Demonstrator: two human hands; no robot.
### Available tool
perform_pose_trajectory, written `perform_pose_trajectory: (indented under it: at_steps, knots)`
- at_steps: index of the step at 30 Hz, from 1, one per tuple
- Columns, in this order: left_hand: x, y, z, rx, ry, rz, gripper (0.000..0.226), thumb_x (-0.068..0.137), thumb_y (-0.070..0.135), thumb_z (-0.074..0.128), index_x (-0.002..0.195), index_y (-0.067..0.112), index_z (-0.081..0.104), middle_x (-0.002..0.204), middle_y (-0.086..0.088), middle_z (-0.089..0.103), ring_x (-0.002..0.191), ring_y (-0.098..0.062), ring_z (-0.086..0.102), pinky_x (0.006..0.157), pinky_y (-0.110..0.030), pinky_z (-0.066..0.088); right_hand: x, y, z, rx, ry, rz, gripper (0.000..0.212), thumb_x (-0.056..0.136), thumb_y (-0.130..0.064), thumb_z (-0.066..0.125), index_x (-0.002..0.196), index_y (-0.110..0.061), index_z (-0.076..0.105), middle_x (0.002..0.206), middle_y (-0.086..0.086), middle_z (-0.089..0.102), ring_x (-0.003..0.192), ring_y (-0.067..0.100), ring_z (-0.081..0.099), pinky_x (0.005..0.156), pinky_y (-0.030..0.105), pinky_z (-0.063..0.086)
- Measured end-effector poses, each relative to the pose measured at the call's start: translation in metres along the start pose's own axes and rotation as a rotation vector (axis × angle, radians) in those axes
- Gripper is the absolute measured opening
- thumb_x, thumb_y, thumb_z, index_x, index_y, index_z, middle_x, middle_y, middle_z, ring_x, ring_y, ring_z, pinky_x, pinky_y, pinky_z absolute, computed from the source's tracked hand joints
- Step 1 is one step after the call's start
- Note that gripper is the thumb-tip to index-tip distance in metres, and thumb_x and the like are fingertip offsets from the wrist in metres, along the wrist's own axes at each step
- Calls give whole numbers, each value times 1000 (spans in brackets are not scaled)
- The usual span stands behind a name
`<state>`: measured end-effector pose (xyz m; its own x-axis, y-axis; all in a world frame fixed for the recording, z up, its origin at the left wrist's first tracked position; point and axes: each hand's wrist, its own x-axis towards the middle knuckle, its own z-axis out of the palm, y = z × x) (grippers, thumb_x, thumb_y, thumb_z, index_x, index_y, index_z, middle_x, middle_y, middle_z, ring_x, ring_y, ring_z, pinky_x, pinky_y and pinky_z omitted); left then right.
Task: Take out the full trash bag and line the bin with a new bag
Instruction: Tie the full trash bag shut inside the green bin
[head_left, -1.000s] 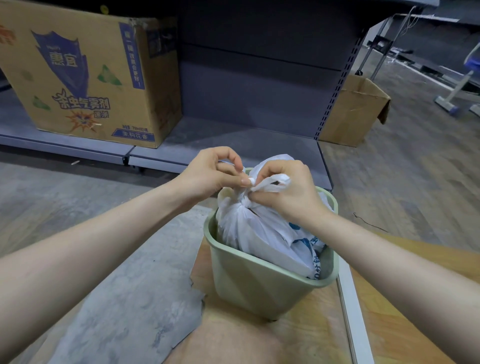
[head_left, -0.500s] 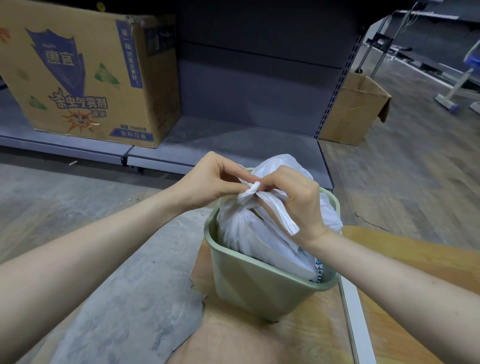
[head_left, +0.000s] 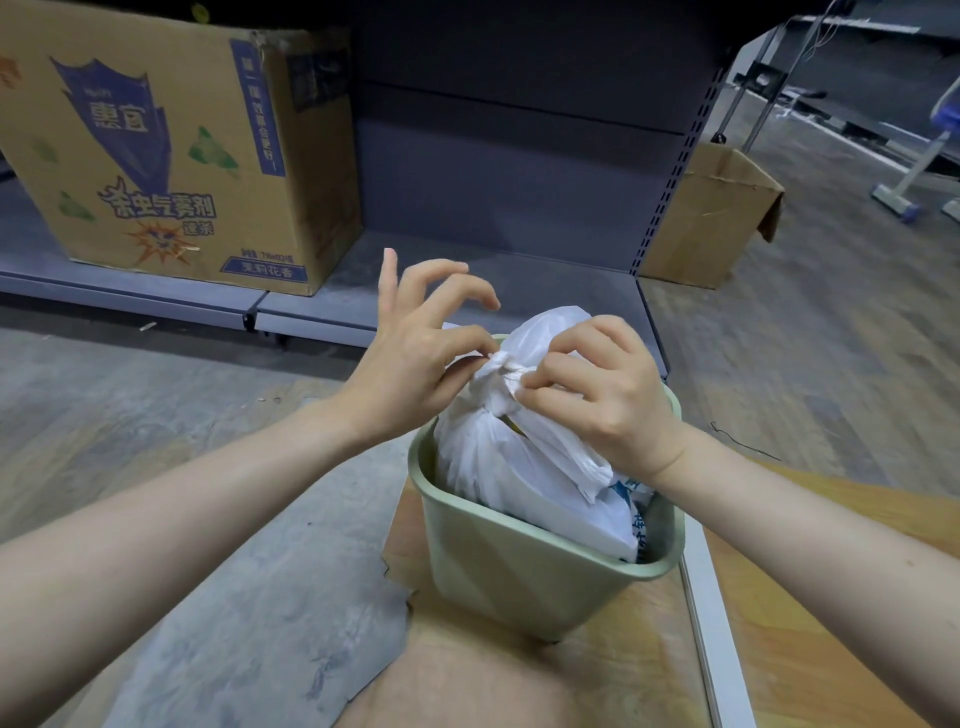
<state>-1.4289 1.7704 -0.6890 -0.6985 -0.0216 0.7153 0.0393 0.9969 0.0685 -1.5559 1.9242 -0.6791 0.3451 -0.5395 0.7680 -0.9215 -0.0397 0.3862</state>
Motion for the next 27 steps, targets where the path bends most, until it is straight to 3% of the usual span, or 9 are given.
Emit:
perform_pose_trajectory:
  at_steps: [6, 10, 14, 17, 21, 27]
  knots:
    - [-11, -12, 1, 94, 3, 31, 22, 84, 19, 52, 69, 13, 66, 115, -1, 41, 118, -30, 35, 106, -63, 5, -16, 8, -16, -3, -54, -89, 26, 61, 12, 70, 51, -11, 65, 54, 1, 58, 48, 23, 53, 74, 33, 41]
    - [-15, -17, 5, 231, 11, 188, 17, 83, 13, 57, 70, 17, 67, 113, -1, 42, 117, -30, 38, 108, -59, 8, -27, 8, -27, 60, -121, -81, 22, 70, 9, 64, 55, -7, 69, 56, 5, 60, 45, 23, 51, 78, 37, 45]
    - [-15, -21, 8, 334, 32, 308, 18, 79, 7, 59, 67, 17, 66, 110, 0, 42, 113, -28, 40, 108, -54, 7, -33, 12, -32, 106, -142, -86, 18, 72, 11, 63, 75, -7, 61, 56, 8, 59, 45, 24, 49, 88, 39, 46]
    - [-19, -24, 11, 335, 15, 305, 21, 81, 8, 54, 66, 16, 65, 108, 1, 41, 110, -27, 41, 108, -53, 9, -39, 12, -36, 144, -164, -71, 26, 72, 12, 63, 84, -9, 53, 56, 9, 56, 48, 22, 45, 96, 42, 45]
    - [-23, -25, 15, 297, -36, 263, 19, 81, 12, 54, 66, 15, 66, 106, 2, 41, 108, -26, 41, 108, -53, 9, -40, 8, -44, 157, -194, -40, 16, 76, 10, 58, 72, -2, 68, 54, 10, 53, 45, 24, 44, 100, 46, 43]
    - [-23, -23, 15, 271, -53, 247, 23, 84, 17, 50, 69, 16, 67, 104, 1, 41, 105, -26, 42, 107, -52, 12, -43, 7, -54, 168, -253, -23, 20, 77, 8, 59, 83, -11, 54, 58, 8, 54, 51, 22, 42, 101, 47, 44]
